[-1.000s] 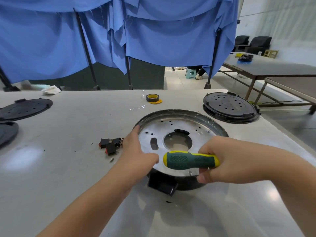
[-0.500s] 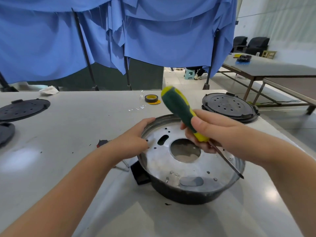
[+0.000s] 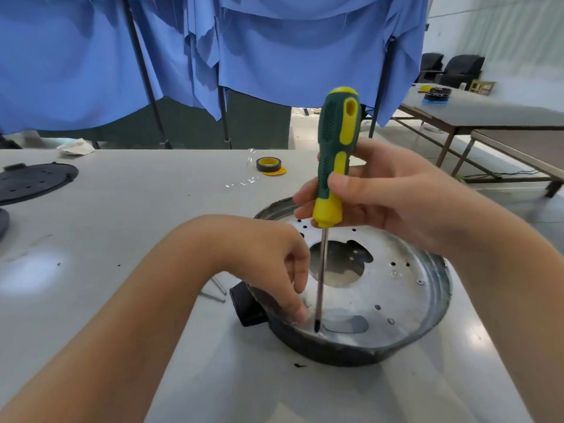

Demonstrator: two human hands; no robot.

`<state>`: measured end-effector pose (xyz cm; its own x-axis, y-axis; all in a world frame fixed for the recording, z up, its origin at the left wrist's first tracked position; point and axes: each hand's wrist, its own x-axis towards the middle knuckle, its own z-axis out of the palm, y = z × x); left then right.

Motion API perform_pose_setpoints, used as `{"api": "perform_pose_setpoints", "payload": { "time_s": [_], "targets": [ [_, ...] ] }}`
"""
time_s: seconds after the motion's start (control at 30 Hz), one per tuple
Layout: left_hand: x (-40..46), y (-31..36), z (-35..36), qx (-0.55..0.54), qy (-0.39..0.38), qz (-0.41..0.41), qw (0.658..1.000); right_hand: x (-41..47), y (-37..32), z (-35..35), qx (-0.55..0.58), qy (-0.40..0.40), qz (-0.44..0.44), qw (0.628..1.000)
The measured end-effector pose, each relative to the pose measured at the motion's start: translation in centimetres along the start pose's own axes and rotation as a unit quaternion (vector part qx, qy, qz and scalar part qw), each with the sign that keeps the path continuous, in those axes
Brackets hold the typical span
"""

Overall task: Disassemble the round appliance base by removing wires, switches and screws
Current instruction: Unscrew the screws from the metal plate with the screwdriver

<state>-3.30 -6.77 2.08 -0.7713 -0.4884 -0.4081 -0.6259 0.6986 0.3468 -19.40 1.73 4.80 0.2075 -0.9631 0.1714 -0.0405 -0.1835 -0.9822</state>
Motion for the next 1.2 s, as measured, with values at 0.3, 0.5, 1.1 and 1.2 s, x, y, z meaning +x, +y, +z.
{"api": "perform_pose_setpoints", "payload": {
  "time_s": [0.3, 0.5, 1.1, 1.2],
  "targets": [
    [0.9, -0.5, 0.4, -0.03, -0.046, 0.005, 0.998, 0.1, 0.3, -0.4, -0.061, 0.011, -0.027, 0.998],
    [0.9, -0.4, 0.5, -0.03, -0.05, 0.003, 0.998, -0.4, 0.0, 0.1, -0.077, -0.009, -0.039, 0.996],
    [1.1, -1.6, 0.2, -0.058, -0.035, -0.002, 0.998, -0.9, -1.0, 0.4, -0.256, 0.059, -0.125, 0.957],
    [1.1, -1.7, 0.2, -0.064, -0.039, 0.001, 0.997, -1.0, -1.0, 0.2, -0.274, 0.063, -0.124, 0.952]
  ]
}}
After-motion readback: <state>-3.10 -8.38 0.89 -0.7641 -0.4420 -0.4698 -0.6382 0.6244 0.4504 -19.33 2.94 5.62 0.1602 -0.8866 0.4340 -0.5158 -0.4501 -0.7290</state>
